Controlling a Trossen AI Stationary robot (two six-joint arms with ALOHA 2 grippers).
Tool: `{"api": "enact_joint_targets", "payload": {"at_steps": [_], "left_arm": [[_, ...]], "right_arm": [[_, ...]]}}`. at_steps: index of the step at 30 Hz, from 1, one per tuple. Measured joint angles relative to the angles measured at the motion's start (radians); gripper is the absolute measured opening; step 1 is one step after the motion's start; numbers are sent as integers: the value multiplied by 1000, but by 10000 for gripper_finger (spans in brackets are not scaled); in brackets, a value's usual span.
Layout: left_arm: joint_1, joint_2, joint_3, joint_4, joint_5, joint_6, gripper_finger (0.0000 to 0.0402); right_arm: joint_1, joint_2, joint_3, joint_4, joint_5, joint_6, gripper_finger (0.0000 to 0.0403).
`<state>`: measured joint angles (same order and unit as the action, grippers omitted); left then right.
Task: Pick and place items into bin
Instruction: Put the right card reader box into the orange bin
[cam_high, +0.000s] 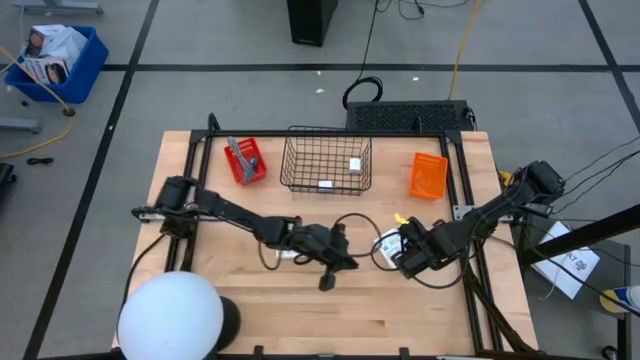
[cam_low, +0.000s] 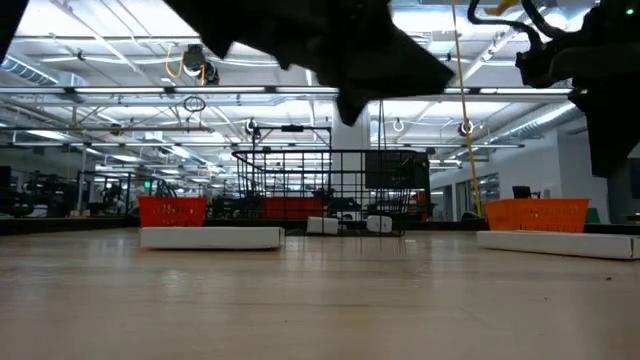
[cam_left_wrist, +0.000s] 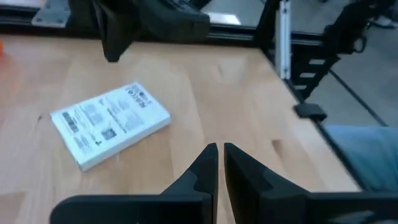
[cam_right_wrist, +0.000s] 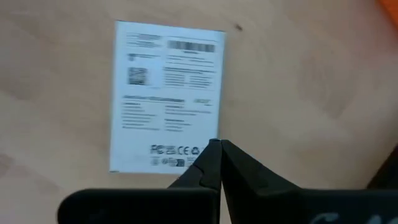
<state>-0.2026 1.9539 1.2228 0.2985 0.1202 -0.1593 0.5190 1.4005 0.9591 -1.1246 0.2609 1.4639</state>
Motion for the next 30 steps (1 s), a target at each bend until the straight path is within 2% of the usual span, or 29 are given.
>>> {"api": "enact_joint_targets", "payload": {"at_steps": [9,14,21,30], "left_arm": [[39,153,170,-153,11,-1,30],[59,211,222,-168,11,-1,30],[94,245,228,-165,-55,-14,30],[113,271,229,-180,-42,-34,30]], "right_arm": [[-1,0,-121,1,-30,94,1],[-14,0,-184,81,-50,95,1],[-39,0,-230,216,-53,47,1],[-48,0,-238,336,-49,11,1]]}}
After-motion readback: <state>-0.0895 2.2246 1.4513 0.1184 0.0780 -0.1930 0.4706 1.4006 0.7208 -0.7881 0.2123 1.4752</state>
